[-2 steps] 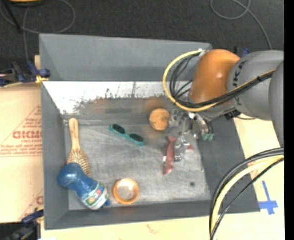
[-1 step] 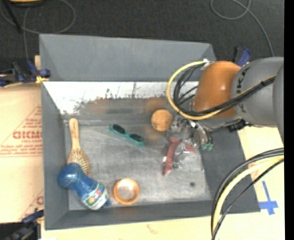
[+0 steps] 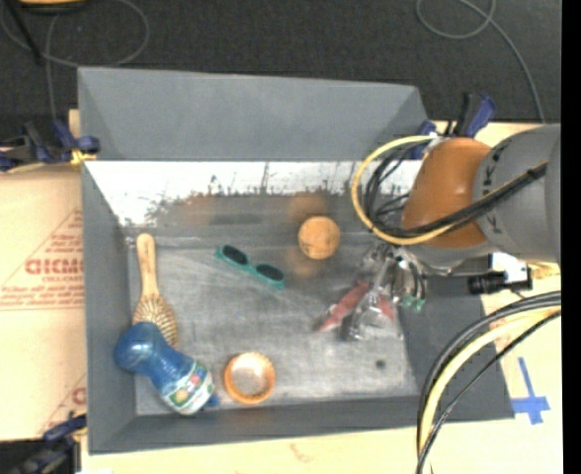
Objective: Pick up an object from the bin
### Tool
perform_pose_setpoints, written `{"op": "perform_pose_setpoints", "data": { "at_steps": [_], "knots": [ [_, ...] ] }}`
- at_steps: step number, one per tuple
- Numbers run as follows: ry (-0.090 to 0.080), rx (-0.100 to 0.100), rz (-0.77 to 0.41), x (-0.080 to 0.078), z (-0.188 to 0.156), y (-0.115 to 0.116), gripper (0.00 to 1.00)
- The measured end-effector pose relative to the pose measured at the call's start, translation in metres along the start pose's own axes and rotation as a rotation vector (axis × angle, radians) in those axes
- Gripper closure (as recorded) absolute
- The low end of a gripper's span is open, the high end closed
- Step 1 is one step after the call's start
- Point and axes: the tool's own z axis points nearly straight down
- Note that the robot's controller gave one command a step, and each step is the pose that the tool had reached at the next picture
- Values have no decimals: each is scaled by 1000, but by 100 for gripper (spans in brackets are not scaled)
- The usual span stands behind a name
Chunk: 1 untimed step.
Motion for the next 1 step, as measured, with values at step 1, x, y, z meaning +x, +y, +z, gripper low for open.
{"op": "perform_pose_setpoints", "data": {
  "at_steps": [1],
  "knots": [
    [0,2,53,22,-10,-25,100]
  ]
}}
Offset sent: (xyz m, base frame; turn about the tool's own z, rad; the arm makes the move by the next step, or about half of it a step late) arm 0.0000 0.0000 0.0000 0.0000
